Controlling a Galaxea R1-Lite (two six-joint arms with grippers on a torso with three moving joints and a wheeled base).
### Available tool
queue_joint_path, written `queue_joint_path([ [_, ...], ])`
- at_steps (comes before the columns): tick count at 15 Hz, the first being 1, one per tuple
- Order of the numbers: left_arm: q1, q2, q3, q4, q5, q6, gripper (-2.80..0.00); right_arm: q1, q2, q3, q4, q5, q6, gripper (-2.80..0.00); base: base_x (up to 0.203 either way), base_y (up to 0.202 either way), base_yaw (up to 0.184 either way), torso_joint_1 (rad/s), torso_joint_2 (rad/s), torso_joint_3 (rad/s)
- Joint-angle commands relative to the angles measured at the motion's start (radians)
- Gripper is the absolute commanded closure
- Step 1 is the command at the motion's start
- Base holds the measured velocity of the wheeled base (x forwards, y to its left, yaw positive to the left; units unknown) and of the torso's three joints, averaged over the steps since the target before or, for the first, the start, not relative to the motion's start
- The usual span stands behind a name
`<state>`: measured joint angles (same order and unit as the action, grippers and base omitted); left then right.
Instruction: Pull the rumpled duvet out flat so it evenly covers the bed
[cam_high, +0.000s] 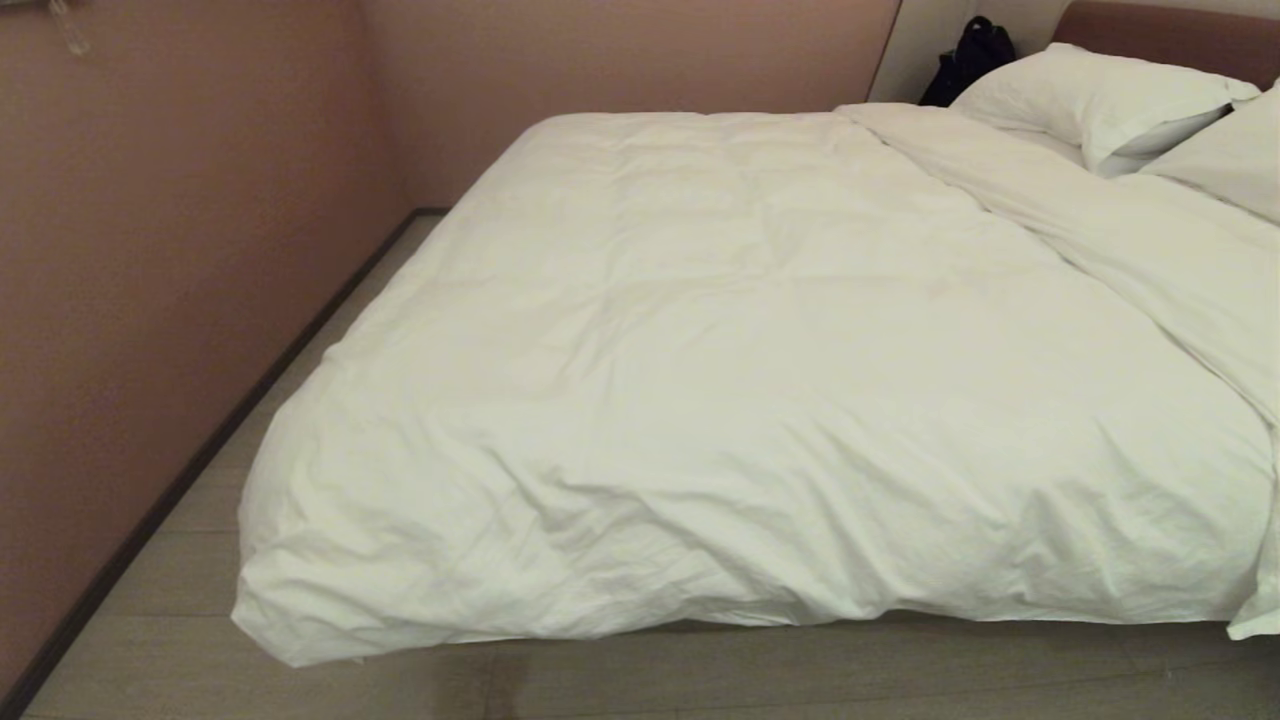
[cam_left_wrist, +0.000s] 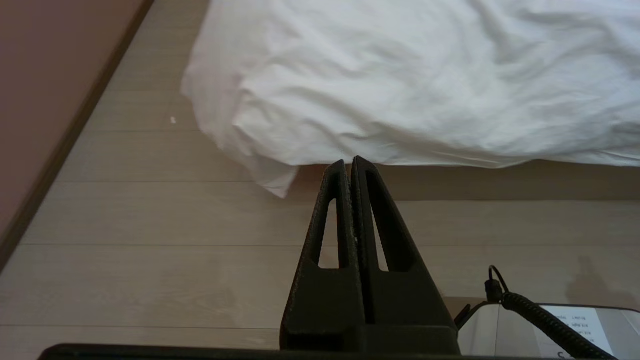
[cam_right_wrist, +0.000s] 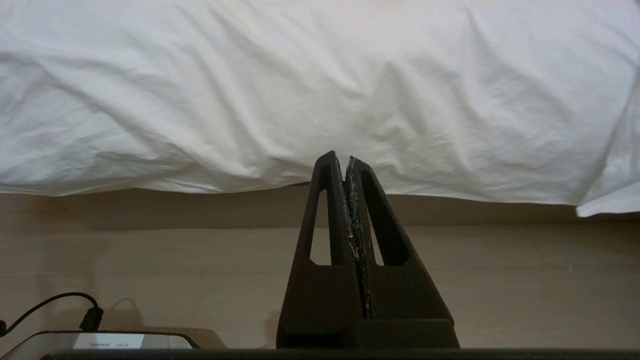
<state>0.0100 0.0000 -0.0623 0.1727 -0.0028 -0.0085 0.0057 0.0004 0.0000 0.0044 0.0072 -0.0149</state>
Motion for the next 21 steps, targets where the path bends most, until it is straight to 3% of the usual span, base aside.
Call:
queue_joint_path([
  [1, 0.001, 0.0, 0.0, 0.001, 0.0, 0.0, 0.0, 0.0, 0.0, 0.0, 0.0, 0.0, 0.0, 0.0, 0.0, 0.197, -0.001, -0.002, 0.0, -0.001],
  [21, 0.001, 0.0, 0.001, 0.001, 0.0, 0.001, 0.0, 0.0, 0.0, 0.0, 0.0, 0.0, 0.0, 0.0, 0.0, 0.197, -0.001, 0.003, 0.0, 0.003],
])
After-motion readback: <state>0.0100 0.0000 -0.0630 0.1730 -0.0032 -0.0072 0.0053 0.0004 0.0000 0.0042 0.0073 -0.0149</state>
